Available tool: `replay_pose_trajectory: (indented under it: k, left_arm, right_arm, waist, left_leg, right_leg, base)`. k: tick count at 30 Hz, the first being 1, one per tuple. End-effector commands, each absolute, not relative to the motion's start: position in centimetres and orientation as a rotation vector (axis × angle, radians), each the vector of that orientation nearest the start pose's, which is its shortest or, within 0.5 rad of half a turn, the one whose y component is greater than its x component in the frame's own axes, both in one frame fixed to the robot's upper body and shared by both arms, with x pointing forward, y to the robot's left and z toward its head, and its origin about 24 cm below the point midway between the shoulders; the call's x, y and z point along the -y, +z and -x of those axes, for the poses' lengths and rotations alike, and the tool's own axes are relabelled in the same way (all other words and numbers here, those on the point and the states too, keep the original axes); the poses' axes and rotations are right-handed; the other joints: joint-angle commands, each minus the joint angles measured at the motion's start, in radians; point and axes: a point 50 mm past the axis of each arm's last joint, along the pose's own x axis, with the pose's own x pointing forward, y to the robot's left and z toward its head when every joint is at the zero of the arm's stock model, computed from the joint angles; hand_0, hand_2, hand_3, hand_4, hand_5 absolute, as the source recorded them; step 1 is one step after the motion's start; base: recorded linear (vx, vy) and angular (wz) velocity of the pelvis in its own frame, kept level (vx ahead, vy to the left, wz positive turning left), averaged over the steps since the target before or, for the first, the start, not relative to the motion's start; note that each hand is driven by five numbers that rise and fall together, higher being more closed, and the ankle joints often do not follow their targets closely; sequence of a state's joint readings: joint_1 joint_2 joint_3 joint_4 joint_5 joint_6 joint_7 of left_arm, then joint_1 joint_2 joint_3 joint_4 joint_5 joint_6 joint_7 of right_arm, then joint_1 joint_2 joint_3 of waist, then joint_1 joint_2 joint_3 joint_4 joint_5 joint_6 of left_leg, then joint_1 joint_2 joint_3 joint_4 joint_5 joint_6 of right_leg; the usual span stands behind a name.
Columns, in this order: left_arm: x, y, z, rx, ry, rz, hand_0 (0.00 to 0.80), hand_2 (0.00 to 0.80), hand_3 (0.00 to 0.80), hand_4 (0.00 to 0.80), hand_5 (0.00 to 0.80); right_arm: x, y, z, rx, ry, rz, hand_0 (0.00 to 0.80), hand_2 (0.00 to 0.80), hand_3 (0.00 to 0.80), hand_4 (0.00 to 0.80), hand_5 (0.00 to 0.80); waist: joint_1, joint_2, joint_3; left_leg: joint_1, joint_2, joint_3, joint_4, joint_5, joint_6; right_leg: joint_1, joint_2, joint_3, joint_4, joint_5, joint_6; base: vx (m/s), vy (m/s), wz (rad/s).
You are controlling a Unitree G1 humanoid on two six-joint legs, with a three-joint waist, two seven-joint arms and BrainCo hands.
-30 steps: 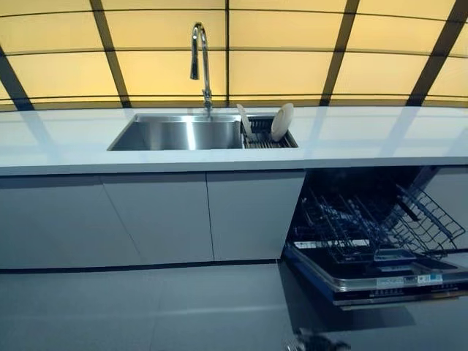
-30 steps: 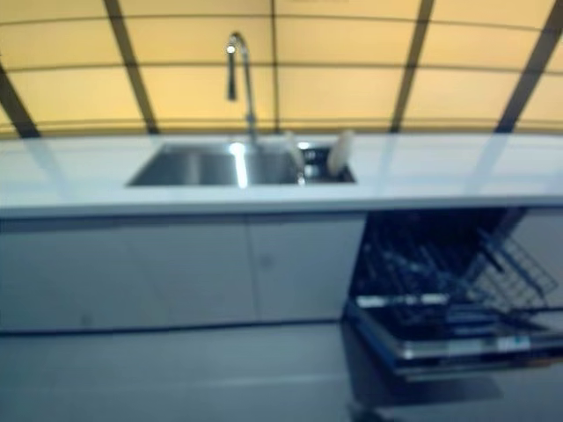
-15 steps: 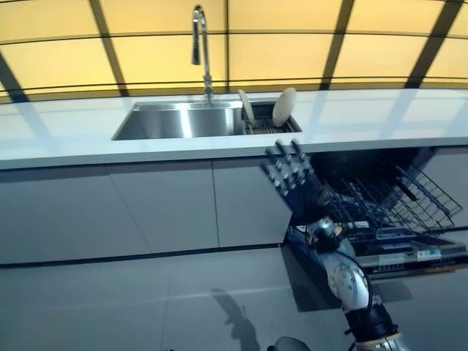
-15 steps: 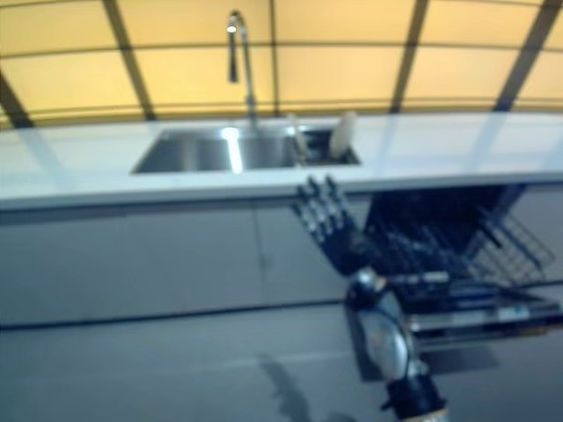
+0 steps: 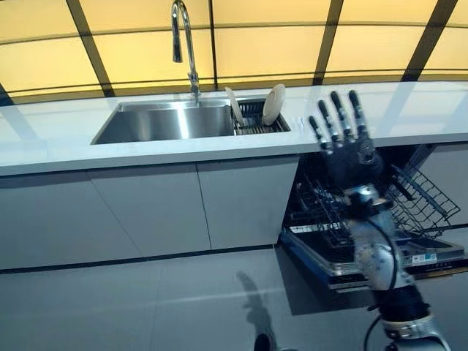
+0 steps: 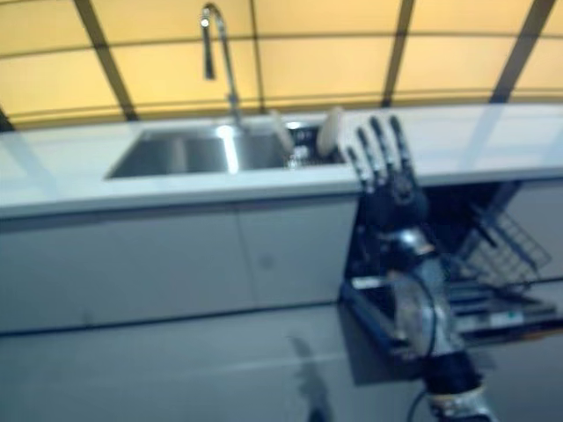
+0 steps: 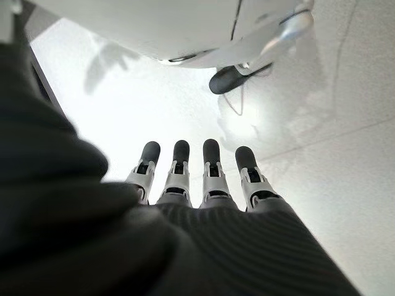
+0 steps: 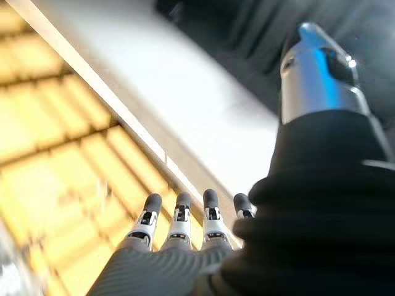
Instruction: Take plates into dishwasher
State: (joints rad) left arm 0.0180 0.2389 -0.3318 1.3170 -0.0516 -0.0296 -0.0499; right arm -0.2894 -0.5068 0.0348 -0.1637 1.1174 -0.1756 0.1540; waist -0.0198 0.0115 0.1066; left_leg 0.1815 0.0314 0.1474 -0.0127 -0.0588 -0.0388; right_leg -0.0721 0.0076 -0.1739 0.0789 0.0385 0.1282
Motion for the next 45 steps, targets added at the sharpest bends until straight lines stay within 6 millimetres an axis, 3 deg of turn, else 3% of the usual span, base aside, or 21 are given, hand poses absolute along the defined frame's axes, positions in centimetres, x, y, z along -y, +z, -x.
replay_pose_trajectory:
  k: [1,4,5,6,8,11,12,14,16,18,21,23,25,28,31,33,34,37,40,42,45]
  left_arm:
    - [-23.6,-16.8,-5.8,-1.341,-0.196,-0.447,0.0,0.0,0.0,0.0,0.0]
    - [-23.7,-16.8,-5.2,-1.361,-0.205,-0.44,0.0,0.0,0.0,0.0,0.0]
    - [-23.6,-16.8,-5.1,-1.359,-0.203,-0.426,0.0,0.0,0.0,0.0,0.0]
    - [-23.5,-16.9,-4.9,-1.355,-0.198,-0.403,0.0,0.0,0.0,0.0,0.0]
    - [-23.0,-16.9,-4.9,-1.324,-0.181,-0.372,0.0,0.0,0.0,0.0,0.0]
    - [-22.6,-16.9,-5.4,-1.283,-0.174,-0.36,0.0,0.0,0.0,0.0,0.0]
    - [-22.5,-16.8,-6.0,-1.261,-0.172,-0.358,0.0,0.0,0.0,0.0,0.0]
    - [-22.4,-16.6,-7.1,-1.237,-0.171,-0.36,0.0,0.0,0.0,0.0,0.0]
    - [-22.5,-16.4,-7.8,-1.225,-0.17,-0.37,0.0,0.0,0.0,0.0,0.0]
    - [-23.0,-16.2,-8.7,-1.221,-0.165,-0.383,0.0,0.0,0.0,0.0,0.0]
    - [-22.9,-16.1,-9.3,-1.226,-0.17,-0.38,0.0,0.0,0.0,0.0,0.0]
    - [-22.6,-16.3,-8.9,-1.235,-0.161,-0.371,0.0,0.0,0.0,0.0,0.0]
    - [-22.6,-16.4,-8.2,-1.244,-0.14,-0.356,0.0,0.0,0.0,0.0,0.0]
    - [-22.7,-16.6,-7.3,-1.253,-0.114,-0.325,0.0,0.0,0.0,0.0,0.0]
    - [-22.8,-16.6,-7.2,-1.259,-0.102,-0.307,0.0,0.0,0.0,0.0,0.0]
    - [-22.9,-16.4,-7.8,-1.247,-0.093,-0.306,0.0,0.0,0.0,0.0,0.0]
    - [-22.9,-16.4,-8.2,-1.239,-0.106,-0.314,0.0,0.0,0.0,0.0,0.0]
    - [-22.9,-16.3,-8.8,-1.23,-0.128,-0.344,0.0,0.0,0.0,0.0,0.0]
    - [-23.1,-16.2,-8.7,-1.233,-0.137,-0.366,0.0,0.0,0.0,0.0,0.0]
    - [-23.4,-16.1,-8.8,-1.236,-0.13,-0.387,0.0,0.0,0.0,0.0,0.0]
    - [-24.1,-15.9,-9.2,-1.227,-0.111,-0.415,0.0,0.0,0.0,0.0,0.0]
  right_arm:
    - [20.7,23.7,-27.8,0.772,0.359,-0.522,0.0,0.0,0.0,0.0,0.0]
    - [20.3,24.3,-27.9,0.766,0.343,-0.475,0.0,0.0,0.0,0.0,0.0]
    - [19.9,24.4,-28.1,0.756,0.351,-0.47,0.0,0.0,0.0,0.0,0.0]
    - [19.3,24.4,-28.2,0.735,0.368,-0.46,0.0,0.0,0.0,0.0,0.0]
    - [18.4,24.3,-28.2,0.723,0.402,-0.417,0.0,0.0,0.0,0.0,0.0]
    - [18.1,24.3,-27.7,0.729,0.424,-0.386,0.0,0.0,0.0,0.0,0.0]
    - [18.0,24.3,-27.8,0.725,0.421,-0.383,0.0,0.0,0.0,0.0,0.0]
    - [18.0,24.4,-28.1,0.734,0.393,-0.362,0.0,0.0,0.0,0.0,0.0]
    - [17.5,24.6,-28.5,0.729,0.386,-0.336,0.0,0.0,0.0,0.0,0.0]
    - [16.8,25.3,-29.0,0.726,0.358,-0.29,0.0,0.0,0.0,0.0,0.0]
    - [16.6,25.6,-29.5,0.698,0.326,-0.273,0.0,0.0,0.0,0.0,0.0]
    - [16.6,25.2,-29.9,0.671,0.307,-0.25,0.0,0.0,0.0,0.0,0.0]
    - [16.9,24.7,-30.2,0.644,0.3,-0.223,0.0,0.0,0.0,0.0,0.0]
    - [18.0,24.0,-30.4,0.603,0.292,-0.208,0.0,0.0,0.0,0.0,0.0]
    - [19.1,23.4,-30.7,0.566,0.273,-0.213,0.0,0.0,0.0,0.0,0.0]
    - [20.3,22.3,-30.4,0.552,0.216,-0.241,0.0,0.0,0.0,0.0,0.0]
    - [20.7,22.0,-30.2,0.551,0.192,-0.258,0.0,0.0,0.0,0.0,0.0]
    - [21.7,21.0,-29.9,0.554,0.126,-0.275,0.0,0.0,0.0,0.0,0.0]
    - [22.3,20.5,-29.7,0.55,0.082,-0.273,0.0,0.0,0.0,0.0,0.0]
    - [22.5,20.3,-30.0,0.542,0.063,-0.269,0.0,0.0,0.0,0.0,0.0]
    - [22.8,20.9,-30.7,0.538,0.031,-0.257,0.0,0.0,0.0,0.0,0.0]
  waist:
    - [-0.004,-0.038,0.003]
    - [-0.009,-0.01,-0.04]
    - [-0.01,0.0,-0.052]
    - [-0.012,0.015,-0.069]
    - [-0.012,0.026,-0.074]
    - [-0.007,0.033,-0.061]
    - [-0.001,0.021,-0.049]
    - [0.007,-0.004,-0.025]
    - [0.013,-0.031,-0.013]
    - [0.013,-0.062,-0.013]
    - [0.002,-0.075,-0.021]
    - [-0.002,-0.073,-0.027]
    - [-0.018,-0.078,-0.025]
    - [-0.036,-0.08,-0.028]
    - [-0.036,-0.083,-0.035]
    - [-0.026,-0.093,-0.047]
    - [-0.025,-0.099,-0.05]
    - [-0.026,-0.105,-0.051]
    - [-0.032,-0.102,-0.051]
    - [-0.025,-0.093,-0.048]
    - [-0.004,-0.059,-0.039]
  left_leg:
    - [0.013,-0.19,-0.013,0.144,-0.213,0.167]
    - [0.075,-0.161,0.018,0.197,-0.215,0.116]
    - [0.087,-0.147,0.033,0.231,-0.175,0.091]
    - [0.078,-0.121,0.049,0.324,-0.046,0.037]
    - [-0.016,-0.085,0.066,0.592,0.148,-0.044]
    - [-0.218,0.006,0.083,0.96,0.171,-0.072]
    - [-0.277,0.044,0.084,1.008,0.134,-0.063]
    - [-0.332,0.067,0.075,0.962,0.074,-0.037]
    - [-0.328,0.05,0.078,0.821,0.027,-0.009]
    - [-0.291,0.021,0.097,0.557,-0.02,0.021]
    - [-0.244,-0.031,0.035,0.143,0.028,0.013]
    - [-0.229,-0.015,-0.023,-0.074,0.12,0.002]
    - [-0.293,0.016,-0.03,-0.075,0.138,-0.008]
    - [-0.31,0.042,-0.002,-0.075,0.189,-0.016]
    - [-0.269,0.032,0.031,-0.065,0.155,0.005]
    - [-0.283,-0.026,-0.008,0.052,0.047,0.053]
    - [-0.283,-0.054,-0.015,0.076,0.017,0.079]
    - [-0.252,-0.136,-0.051,0.087,-0.019,0.14]
    - [-0.191,-0.195,-0.061,0.066,-0.05,0.185]
    - [-0.152,-0.199,-0.05,0.046,-0.052,0.187]
    - [-0.104,-0.157,-0.029,-0.02,-0.017,0.164]
  right_leg:
    - [-0.106,0.014,0.034,-0.16,0.14,-0.019]
    - [-0.069,0.019,-0.022,-0.056,0.05,-0.049]
    - [-0.053,0.027,-0.034,-0.04,0.023,-0.064]
    - [-0.008,0.049,-0.031,-0.05,-0.008,-0.096]
    - [0.076,0.085,-0.008,-0.095,-0.029,-0.145]
    - [0.127,0.114,-0.033,-0.109,-0.065,-0.198]
    - [0.149,0.108,-0.059,-0.098,-0.091,-0.213]
    - [0.172,0.087,-0.082,-0.088,-0.104,-0.219]
    - [0.184,0.062,-0.076,-0.086,-0.113,-0.216]
    - [0.183,0.031,-0.057,-0.083,-0.12,-0.207]
    - [0.179,0.016,-0.023,-0.073,-0.125,-0.191]
    - [0.188,0.028,-0.003,-0.066,-0.134,-0.194]
    - [0.206,0.036,0.012,-0.051,-0.153,-0.198]
    - [0.241,0.03,0.011,-0.028,-0.204,-0.2]
    - [0.268,0.001,0.004,0.01,-0.243,-0.186]
    - [0.286,-0.05,-0.001,0.077,-0.247,-0.143]
    - [0.272,-0.078,-0.009,0.154,-0.201,-0.116]
    - [0.183,-0.174,-0.019,0.435,-0.013,-0.089]
    - [0.051,-0.279,-0.01,0.753,0.09,-0.082]
    - [-0.021,-0.275,0.004,0.773,0.089,-0.062]
    - [-0.047,-0.197,-0.045,0.579,-0.023,-0.08]
  base:
    - [0.666,-0.27,0.19]
    - [0.693,-0.276,0.25]
    - [0.733,-0.333,0.09]
    - [0.712,-0.359,0.03]
    - [0.597,-0.379,0.03]
    - [0.317,-0.321,0.06]
    - [0.299,-0.32,-0.05]
    - [0.273,-0.242,-0.05]
    - [0.28,-0.114,0.13]
    - [0.342,-0.033,0.07]
    - [0.331,0.041,0.06]
    - [0.355,0.036,0.11]
    - [0.366,0.071,-0.1]
    - [0.471,0.181,-0.24]
    - [0.669,0.358,-0.33]
    - [0.717,0.479,-0.39]
    - [0.554,0.421,-0.26]
    - [0.564,0.501,-0.31]
    - [0.47,0.46,0.14]
    - [0.322,0.303,0.05]
    - [0.213,0.105,-0.04]
